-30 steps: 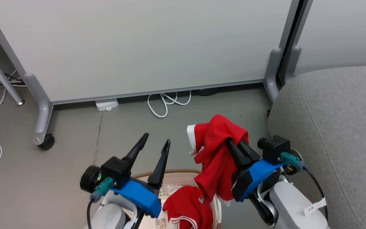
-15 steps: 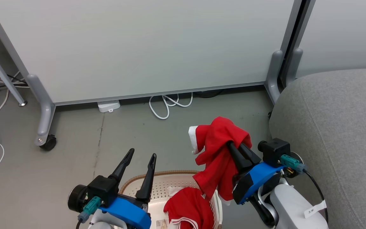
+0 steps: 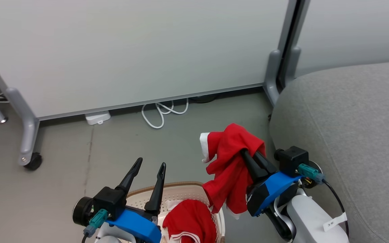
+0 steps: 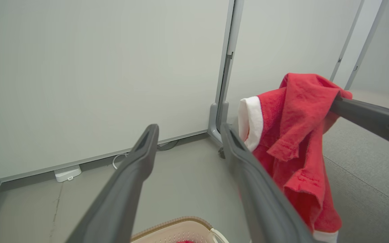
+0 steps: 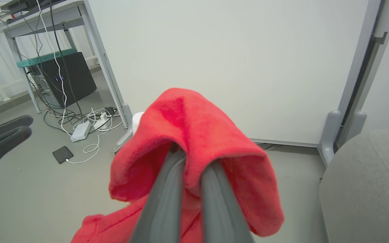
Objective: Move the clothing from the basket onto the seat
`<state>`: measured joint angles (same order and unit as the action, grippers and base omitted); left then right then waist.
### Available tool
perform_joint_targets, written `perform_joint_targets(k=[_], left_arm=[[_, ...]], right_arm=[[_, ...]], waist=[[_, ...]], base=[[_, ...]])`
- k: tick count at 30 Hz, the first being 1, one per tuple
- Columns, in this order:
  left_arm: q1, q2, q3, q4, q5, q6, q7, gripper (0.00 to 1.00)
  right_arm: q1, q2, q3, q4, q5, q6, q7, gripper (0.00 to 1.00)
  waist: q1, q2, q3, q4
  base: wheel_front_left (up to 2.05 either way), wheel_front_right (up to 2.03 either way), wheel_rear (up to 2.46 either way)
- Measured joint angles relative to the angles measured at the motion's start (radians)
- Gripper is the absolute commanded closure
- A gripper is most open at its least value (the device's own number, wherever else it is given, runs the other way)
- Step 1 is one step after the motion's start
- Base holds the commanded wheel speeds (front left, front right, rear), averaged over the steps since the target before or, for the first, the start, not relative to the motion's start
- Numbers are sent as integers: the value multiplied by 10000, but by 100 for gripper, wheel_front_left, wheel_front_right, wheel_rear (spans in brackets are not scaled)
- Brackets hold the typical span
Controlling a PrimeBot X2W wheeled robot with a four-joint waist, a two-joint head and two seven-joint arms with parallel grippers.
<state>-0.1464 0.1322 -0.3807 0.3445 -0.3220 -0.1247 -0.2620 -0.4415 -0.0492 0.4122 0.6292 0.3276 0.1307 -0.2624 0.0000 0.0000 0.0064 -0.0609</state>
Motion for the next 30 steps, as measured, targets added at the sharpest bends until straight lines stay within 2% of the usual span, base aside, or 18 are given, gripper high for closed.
perform_joint_targets(k=[6,14,30], left_arm=[[2,-67,77,-13,105,-17,0,0],[-8,-117,29,-75,245,-46,0,0],[-251,111,-67,-31,230,-50,0,0]], right_arm=[[-9,0,-40,-35,0,0,0,100],[-15,-2,-65,-77,13,0,0,100],[-4,-6,-240,-332,150,0,0,100]], waist=[[0,0,51,-717],[0,0,183,-2013],[0,0,634,-4427]], base=[[0,0,0],[0,0,0],[0,0,0]])
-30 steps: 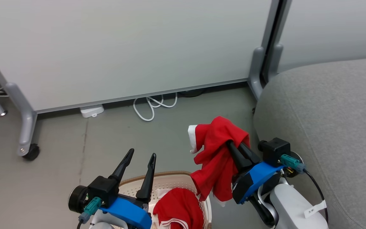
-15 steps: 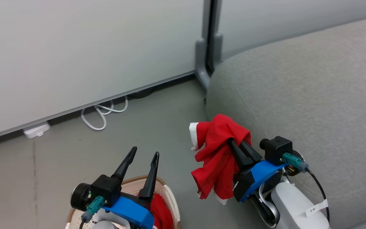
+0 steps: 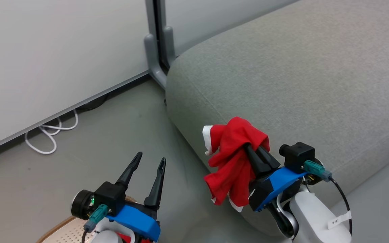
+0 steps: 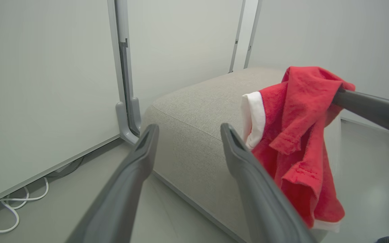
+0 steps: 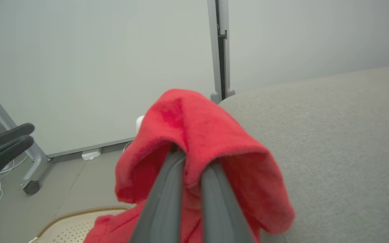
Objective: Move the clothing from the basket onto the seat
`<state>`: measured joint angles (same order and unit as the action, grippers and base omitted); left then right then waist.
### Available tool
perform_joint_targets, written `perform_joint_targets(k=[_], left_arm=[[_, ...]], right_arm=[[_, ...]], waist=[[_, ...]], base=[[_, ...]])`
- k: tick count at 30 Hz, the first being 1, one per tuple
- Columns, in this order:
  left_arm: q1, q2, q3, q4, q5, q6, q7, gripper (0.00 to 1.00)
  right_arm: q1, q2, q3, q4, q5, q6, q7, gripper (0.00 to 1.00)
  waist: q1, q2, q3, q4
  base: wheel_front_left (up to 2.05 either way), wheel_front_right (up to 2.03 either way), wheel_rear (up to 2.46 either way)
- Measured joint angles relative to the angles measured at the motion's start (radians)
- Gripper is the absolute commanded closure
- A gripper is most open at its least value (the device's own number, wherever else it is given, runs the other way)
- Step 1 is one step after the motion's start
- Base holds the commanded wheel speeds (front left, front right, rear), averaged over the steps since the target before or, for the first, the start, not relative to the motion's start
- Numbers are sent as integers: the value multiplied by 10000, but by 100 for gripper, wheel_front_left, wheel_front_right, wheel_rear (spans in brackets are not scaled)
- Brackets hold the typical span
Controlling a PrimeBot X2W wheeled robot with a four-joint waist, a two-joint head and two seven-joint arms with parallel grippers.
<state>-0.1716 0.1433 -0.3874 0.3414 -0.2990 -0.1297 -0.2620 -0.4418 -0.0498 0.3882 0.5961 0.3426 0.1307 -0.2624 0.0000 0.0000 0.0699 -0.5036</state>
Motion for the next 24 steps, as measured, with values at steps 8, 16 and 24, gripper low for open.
perform_joint_targets(k=[8,16,24], left_arm=[[-444,84,-458,173,-31,0,0,0],[-629,148,-671,290,-201,0,0,0],[-648,207,-594,247,-226,0,0,0]], right_arm=[[202,-2,-523,-270,-79,0,0,100],[337,-4,-698,-399,-153,0,0,100],[301,-4,-633,-393,-58,0,0,100]], waist=[[1,0,347,-410],[1,0,405,-426],[1,0,498,-412]], base=[[0,0,0],[0,0,0],[0,0,0]])
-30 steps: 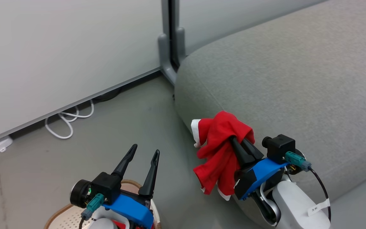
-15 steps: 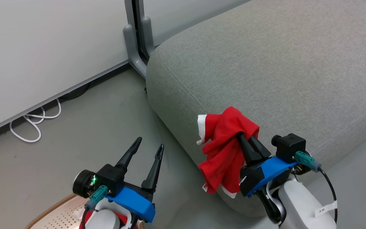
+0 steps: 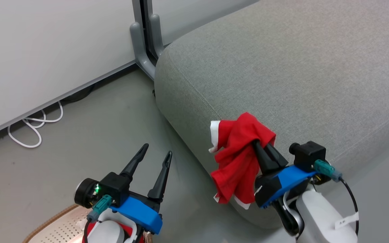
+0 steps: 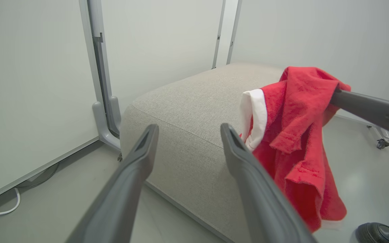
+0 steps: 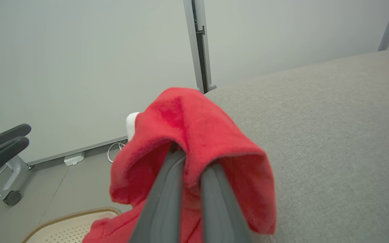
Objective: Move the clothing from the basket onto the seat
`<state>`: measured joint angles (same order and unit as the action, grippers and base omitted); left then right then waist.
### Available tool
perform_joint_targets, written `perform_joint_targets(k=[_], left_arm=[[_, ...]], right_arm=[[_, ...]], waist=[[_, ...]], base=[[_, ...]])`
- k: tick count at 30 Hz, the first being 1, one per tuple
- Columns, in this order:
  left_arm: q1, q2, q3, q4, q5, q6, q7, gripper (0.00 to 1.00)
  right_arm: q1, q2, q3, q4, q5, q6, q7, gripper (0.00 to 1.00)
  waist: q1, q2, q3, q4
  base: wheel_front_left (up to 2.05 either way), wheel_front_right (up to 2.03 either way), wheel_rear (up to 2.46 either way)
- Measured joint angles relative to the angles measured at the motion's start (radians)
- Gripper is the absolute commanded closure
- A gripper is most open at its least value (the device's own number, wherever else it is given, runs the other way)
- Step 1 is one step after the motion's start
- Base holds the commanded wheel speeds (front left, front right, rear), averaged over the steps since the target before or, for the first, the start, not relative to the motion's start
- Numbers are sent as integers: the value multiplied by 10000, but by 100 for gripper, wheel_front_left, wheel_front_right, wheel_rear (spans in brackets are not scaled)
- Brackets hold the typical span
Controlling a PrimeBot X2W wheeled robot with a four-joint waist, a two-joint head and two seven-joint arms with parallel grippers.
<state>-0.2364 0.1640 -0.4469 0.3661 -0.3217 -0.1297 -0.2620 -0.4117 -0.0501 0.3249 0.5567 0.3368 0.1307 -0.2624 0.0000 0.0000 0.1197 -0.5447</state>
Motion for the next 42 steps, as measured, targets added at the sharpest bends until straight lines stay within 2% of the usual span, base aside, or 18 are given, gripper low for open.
perform_joint_targets(k=[6,13,24,28,34,42], left_arm=[[0,278,209,-293,251,0,0,0],[-508,848,123,-784,600,0,2,0],[-1987,1762,-230,-1916,1018,0,113,0],[-2280,2069,-240,-2401,1110,-2,305,0],[-2381,2512,-150,-3131,1208,19,579,0],[-2368,2968,-77,-3931,1296,107,848,0]], right_arm=[[-1143,0,-165,385,171,0,0,100],[-3353,-136,-1544,1344,-209,0,0,100],[-5619,-2075,-4566,1860,-376,0,148,100],[-6054,-2546,-5624,1965,-497,0,132,100],[-6300,-2646,-6771,2422,-658,0,42,100],[-6305,-2286,-7294,3363,-1091,0,12,100]], waist=[[0,0,477,-31],[1,0,1570,103],[2,0,3894,951],[2,0,4760,1267],[2,0,5857,1596],[1,-1,6651,1683]], base=[[0,0,0],[0,0,0],[0,0,0],[0,0,0],[0,0,0],[0,0,0]])
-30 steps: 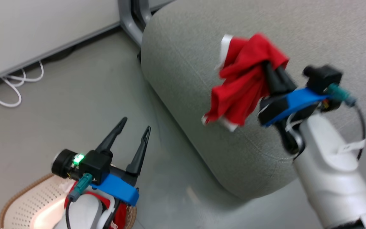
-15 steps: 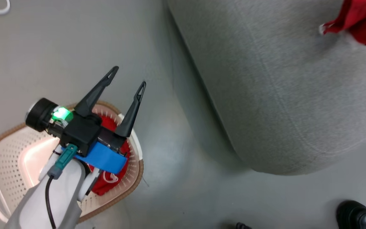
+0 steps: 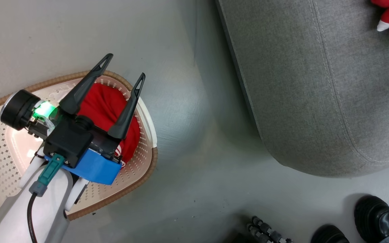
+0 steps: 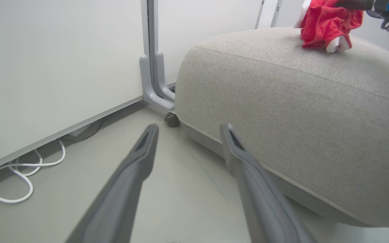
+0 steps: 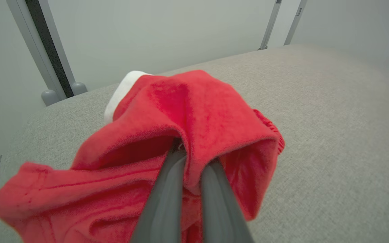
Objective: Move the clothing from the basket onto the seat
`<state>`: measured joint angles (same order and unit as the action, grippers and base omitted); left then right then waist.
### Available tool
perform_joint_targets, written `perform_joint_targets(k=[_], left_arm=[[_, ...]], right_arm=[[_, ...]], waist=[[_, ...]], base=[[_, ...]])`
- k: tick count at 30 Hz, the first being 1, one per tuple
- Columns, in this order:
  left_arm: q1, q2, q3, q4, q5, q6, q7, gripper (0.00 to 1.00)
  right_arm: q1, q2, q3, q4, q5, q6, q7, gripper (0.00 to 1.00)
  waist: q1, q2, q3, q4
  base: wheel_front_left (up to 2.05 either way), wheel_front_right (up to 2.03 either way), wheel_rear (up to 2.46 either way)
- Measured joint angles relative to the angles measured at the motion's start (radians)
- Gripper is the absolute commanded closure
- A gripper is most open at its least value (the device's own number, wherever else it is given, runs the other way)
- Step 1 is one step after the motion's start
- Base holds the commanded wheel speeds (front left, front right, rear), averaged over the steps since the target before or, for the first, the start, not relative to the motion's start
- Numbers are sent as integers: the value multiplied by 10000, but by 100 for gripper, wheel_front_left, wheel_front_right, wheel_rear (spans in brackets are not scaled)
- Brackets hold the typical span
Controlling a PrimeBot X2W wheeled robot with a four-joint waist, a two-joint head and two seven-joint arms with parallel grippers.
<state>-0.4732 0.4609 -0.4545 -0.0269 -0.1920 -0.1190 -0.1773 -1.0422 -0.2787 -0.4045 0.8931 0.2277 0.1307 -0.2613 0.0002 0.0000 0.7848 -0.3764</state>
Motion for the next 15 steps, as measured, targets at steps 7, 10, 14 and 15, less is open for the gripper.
perform_joint_targets(k=[7,10,14,15], left_arm=[[44,-12,-67,-79,-13,81,10,0],[37,-17,-140,-38,-21,81,10,0],[15,-23,-155,42,-71,81,-2,0],[5,-31,-161,63,-94,81,-6,0]], right_arm=[[24,82,-276,-79,-232,0,-2,100],[30,61,-366,69,-263,0,-8,14],[16,6,-374,428,-288,0,-10,0],[5,-25,-374,454,-311,0,-12,0]], waist=[[-1,0,-51,72],[0,0,-105,124],[-1,1,-195,180],[-1,1,-207,189]], base=[[0,0,0],[0,0,0],[0,0,0],[0,0,0]])
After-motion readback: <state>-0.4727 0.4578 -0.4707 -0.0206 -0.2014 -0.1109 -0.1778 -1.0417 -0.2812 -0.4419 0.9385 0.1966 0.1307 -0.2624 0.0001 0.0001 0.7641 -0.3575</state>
